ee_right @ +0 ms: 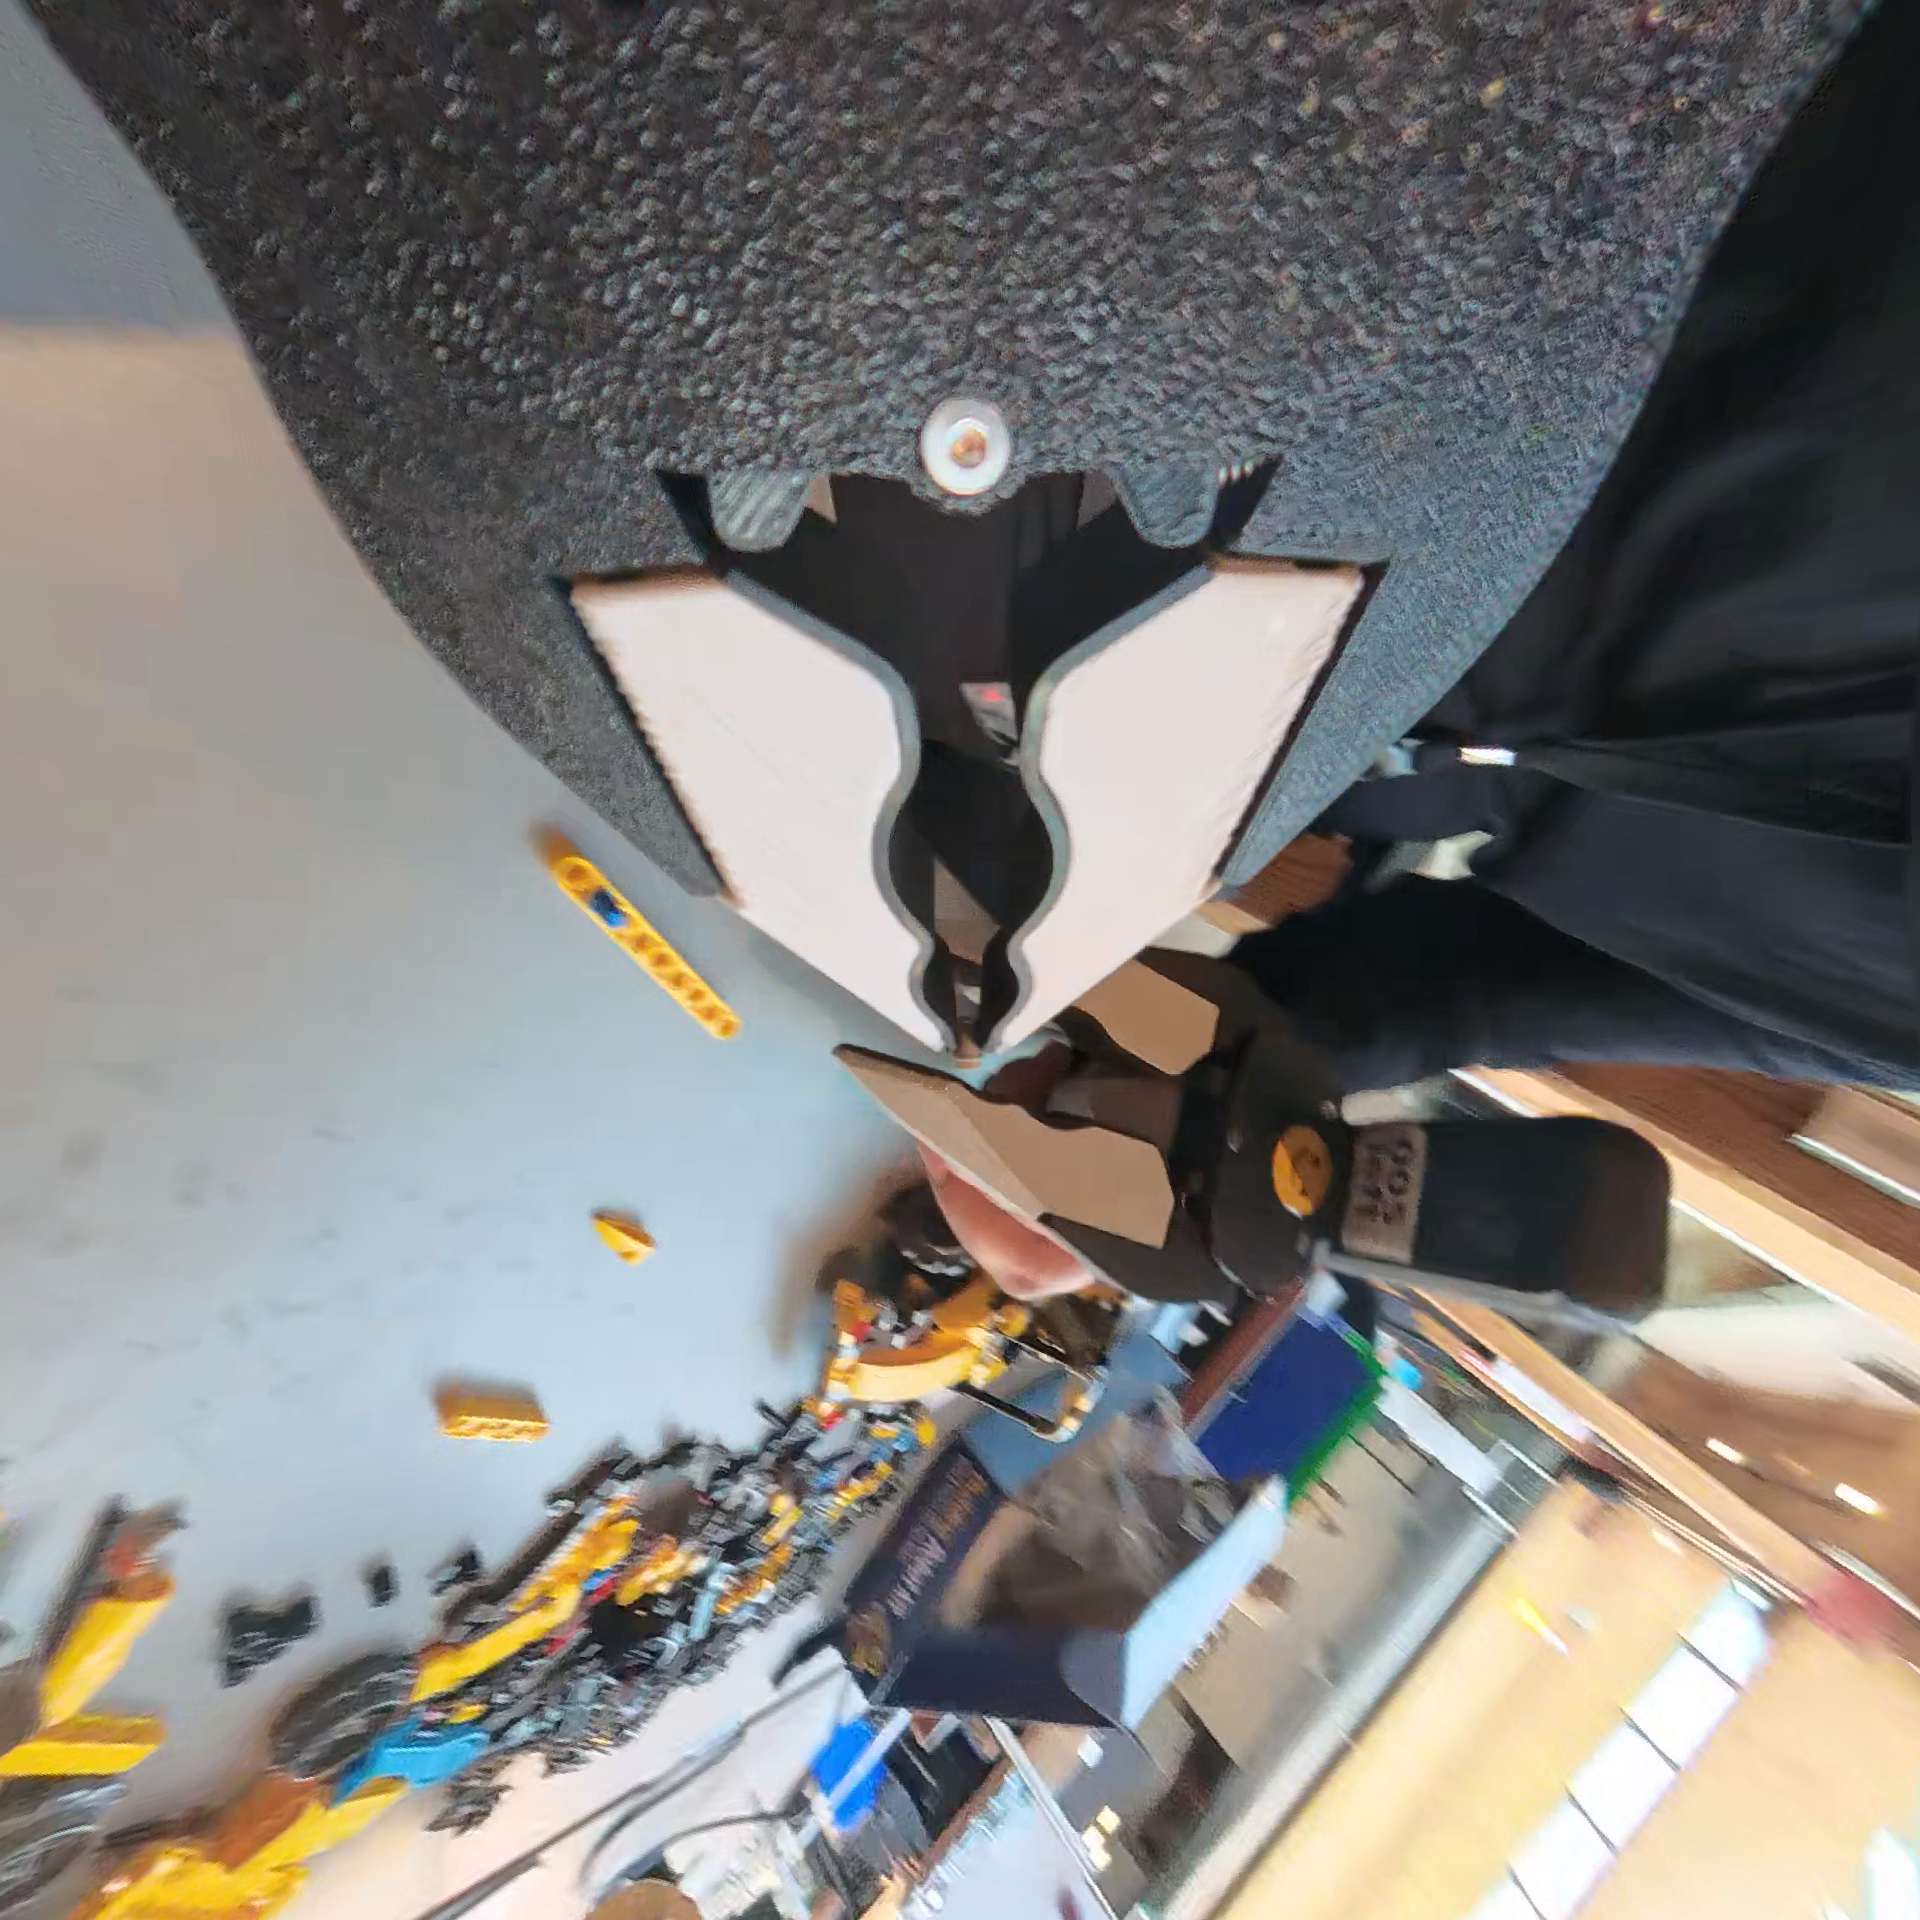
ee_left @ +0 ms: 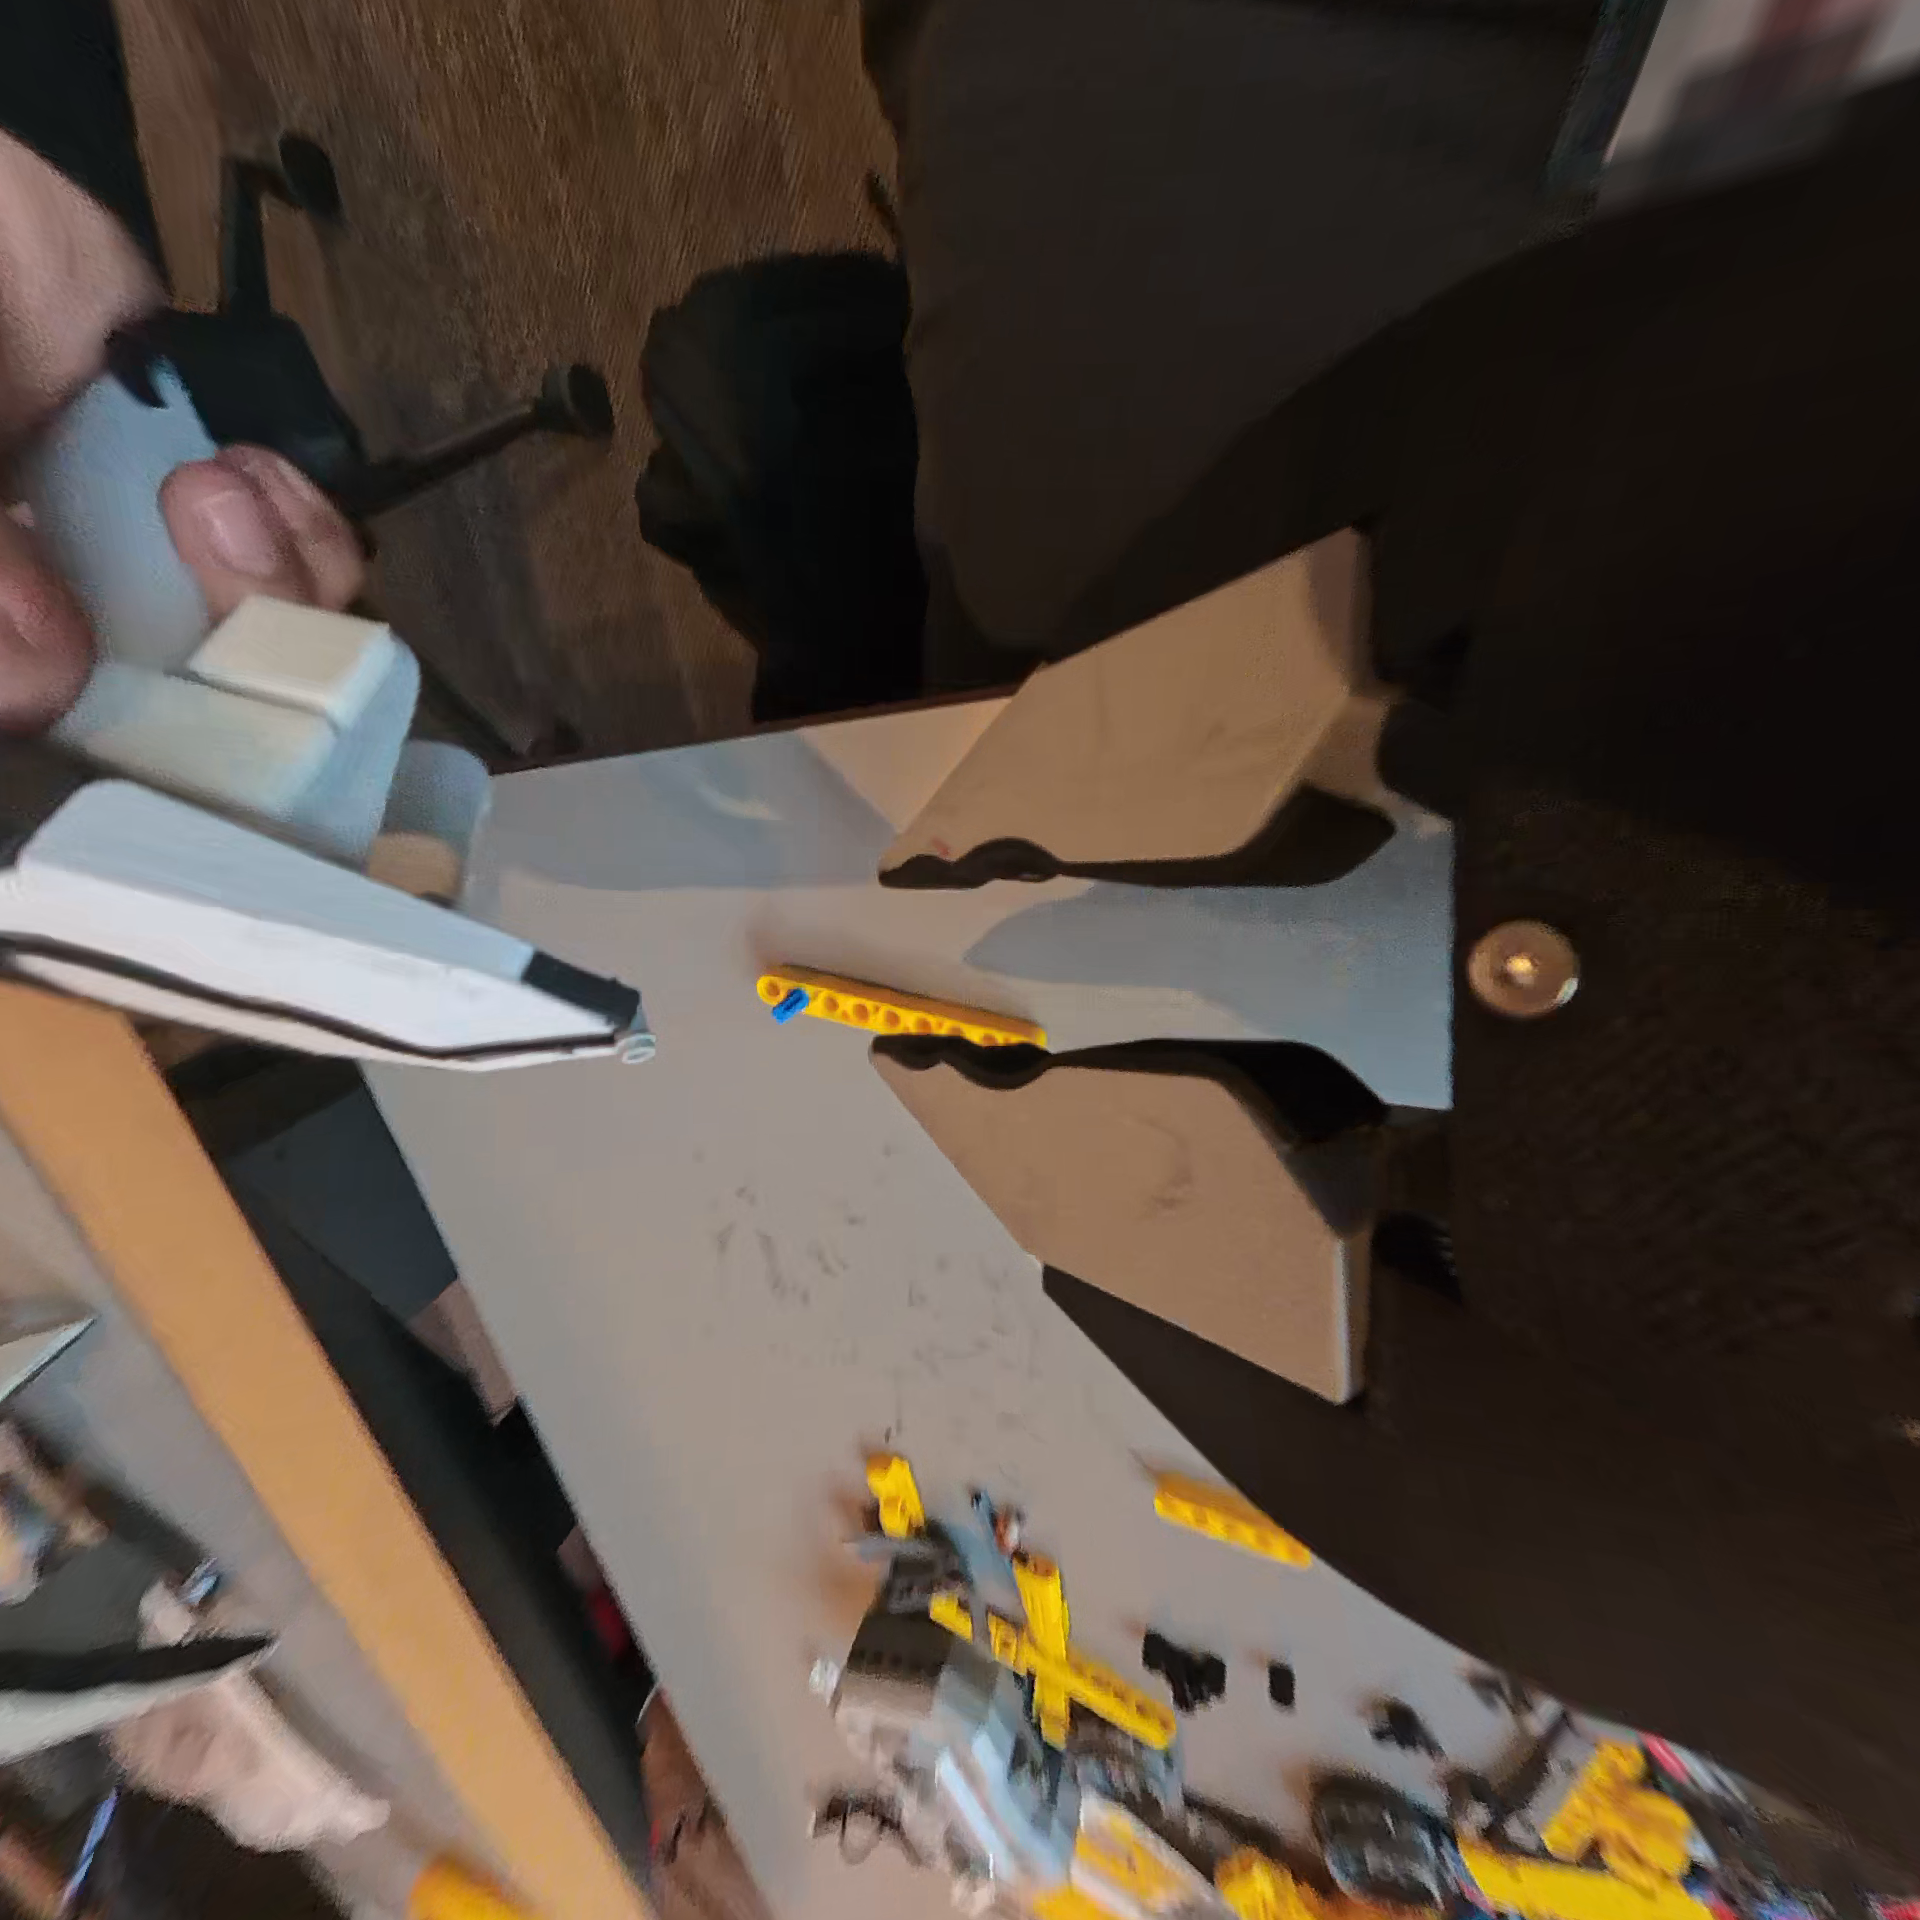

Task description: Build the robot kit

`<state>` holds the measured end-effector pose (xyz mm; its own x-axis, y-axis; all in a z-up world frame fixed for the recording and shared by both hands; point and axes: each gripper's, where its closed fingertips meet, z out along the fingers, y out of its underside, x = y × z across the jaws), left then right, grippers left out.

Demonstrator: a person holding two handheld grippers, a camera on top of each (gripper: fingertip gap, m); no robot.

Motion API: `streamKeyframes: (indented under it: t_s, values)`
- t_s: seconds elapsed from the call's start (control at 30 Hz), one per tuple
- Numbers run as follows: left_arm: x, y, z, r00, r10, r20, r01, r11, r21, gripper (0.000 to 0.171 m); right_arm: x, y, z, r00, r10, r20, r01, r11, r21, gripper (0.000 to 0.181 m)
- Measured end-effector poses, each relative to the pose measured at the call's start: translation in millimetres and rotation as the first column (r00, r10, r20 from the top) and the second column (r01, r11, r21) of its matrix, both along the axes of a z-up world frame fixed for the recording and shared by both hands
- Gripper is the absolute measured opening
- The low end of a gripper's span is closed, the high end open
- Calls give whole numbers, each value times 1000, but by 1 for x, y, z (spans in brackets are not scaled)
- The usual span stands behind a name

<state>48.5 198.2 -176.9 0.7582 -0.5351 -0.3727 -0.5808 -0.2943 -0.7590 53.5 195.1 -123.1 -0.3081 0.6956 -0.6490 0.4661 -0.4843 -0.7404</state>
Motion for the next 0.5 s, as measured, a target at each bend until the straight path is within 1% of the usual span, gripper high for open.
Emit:
streamKeyframes:
  t_s: [0.07,0.13,0.23,0.33,0.5]
  values:
    - [-1,-6,16,1000,11,-6,-10,995,95,23,-5,-9,6,1000,16,-23,-18,996,-83,3]
    - [2,-13,35,1000,-1,18,-2,983,186,20,-7,-18,13,998,40,-49,-47,987,-153,3]
    - [3,-24,54,1000,-11,13,7,959,282,15,-8,-26,13,997,59,-43,-66,982,-175,4]
    - [-3,-27,61,1000,16,-21,-8,946,323,14,-7,-33,17,996,73,-55,-83,973,-213,3]
    - [1,-33,68,999,-1,-52,20,928,371,7,-9,-40,13,996,76,-49,-85,972,-221,4]
